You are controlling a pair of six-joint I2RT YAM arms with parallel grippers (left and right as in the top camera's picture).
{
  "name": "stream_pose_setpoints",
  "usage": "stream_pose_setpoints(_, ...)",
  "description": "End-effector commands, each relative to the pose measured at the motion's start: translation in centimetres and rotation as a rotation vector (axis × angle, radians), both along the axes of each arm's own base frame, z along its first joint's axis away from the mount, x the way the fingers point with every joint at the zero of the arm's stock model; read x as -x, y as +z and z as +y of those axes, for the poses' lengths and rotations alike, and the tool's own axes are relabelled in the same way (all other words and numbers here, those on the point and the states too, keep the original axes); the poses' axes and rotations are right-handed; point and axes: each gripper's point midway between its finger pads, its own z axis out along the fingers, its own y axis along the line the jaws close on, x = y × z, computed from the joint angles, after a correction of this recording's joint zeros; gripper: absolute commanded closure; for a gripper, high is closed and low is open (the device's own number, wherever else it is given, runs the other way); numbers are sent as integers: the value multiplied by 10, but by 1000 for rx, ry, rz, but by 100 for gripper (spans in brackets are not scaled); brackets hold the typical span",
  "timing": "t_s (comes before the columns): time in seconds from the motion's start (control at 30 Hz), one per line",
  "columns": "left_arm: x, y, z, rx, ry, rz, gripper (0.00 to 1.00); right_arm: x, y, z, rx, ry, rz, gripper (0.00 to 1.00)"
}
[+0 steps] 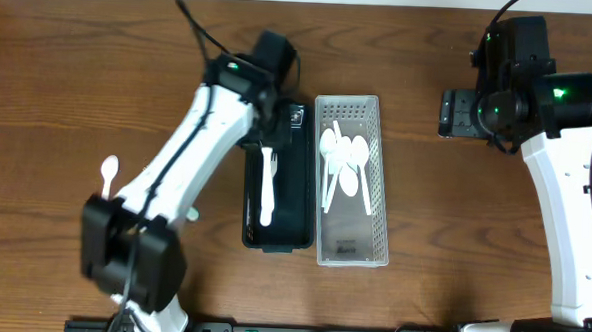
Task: Pack container
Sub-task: 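Place the second fork into the dark tray and release, then move the left gripper back and grasp the mint-green fork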
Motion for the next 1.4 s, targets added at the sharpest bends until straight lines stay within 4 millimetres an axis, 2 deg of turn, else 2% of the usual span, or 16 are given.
stream_pose_setpoints(0.0, 6, -28, -3, -50, -2, 58, 81, 0, -4, -4, 17, 3, 15, 20)
stream_pose_setpoints(0.1, 8, -48, -7, -70, -12, 101, 80, 0, -4, -4, 18, 4, 15, 20)
stream_pose_setpoints(0.13, 8, -52, -8, -75, -15, 109, 76, 0, -5, -4, 18, 4, 16, 20)
stream_pose_setpoints(0.17, 9, -55, -8, -78, -16, 116, 68, 0, -5, -4, 18, 4, 18, 20)
stream_pose_setpoints(0.2, 9, -56, -8, -79, -17, 117, 55, 1, -5, -4, 18, 3, 21, 20)
stream_pose_setpoints(0.23, 9, -55, -8, -79, -18, 116, 49, 1, -5, -5, 20, 5, 22, 20)
stream_pose_setpoints(0.37, 2, -41, -6, -68, -32, 75, 41, 1, -5, -4, 21, 9, 22, 20)
stream_pose_setpoints(0.5, -7, -3, 7, -44, 7, -13, 41, 1, -5, -5, 22, 10, 22, 20)
stream_pose_setpoints(0.6, -12, 30, 35, -63, 70, -103, 40, 1, -5, -5, 24, 16, 23, 19)
stream_pose_setpoints(0.7, -13, 64, 81, -115, 179, -192, 40, 1, -5, -5, 25, 16, 22, 19)
stream_pose_setpoints(0.77, -12, 79, 113, -124, 265, -224, 36, 1, -5, -5, 25, 16, 22, 19)
stream_pose_setpoints(0.83, -9, 82, 143, -126, 369, -215, 32, 1, -5, -5, 25, 16, 22, 19)
stream_pose_setpoints(0.93, -2, 68, 181, -111, 504, -154, 27, 1, -5, -5, 26, 20, 22, 19)
stream_pose_setpoints(1.13, 14, 4, 226, -32, 670, -14, 22, 1, -5, -5, 26, 20, 21, 19)
stream_pose_setpoints(1.27, 27, -45, 234, 12, 720, 76, 21, 1, -5, -4, 26, 19, 22, 19)
stream_pose_setpoints(1.37, 32, -73, 232, 21, 720, 124, 21, 1, -5, -4, 26, 19, 22, 19)
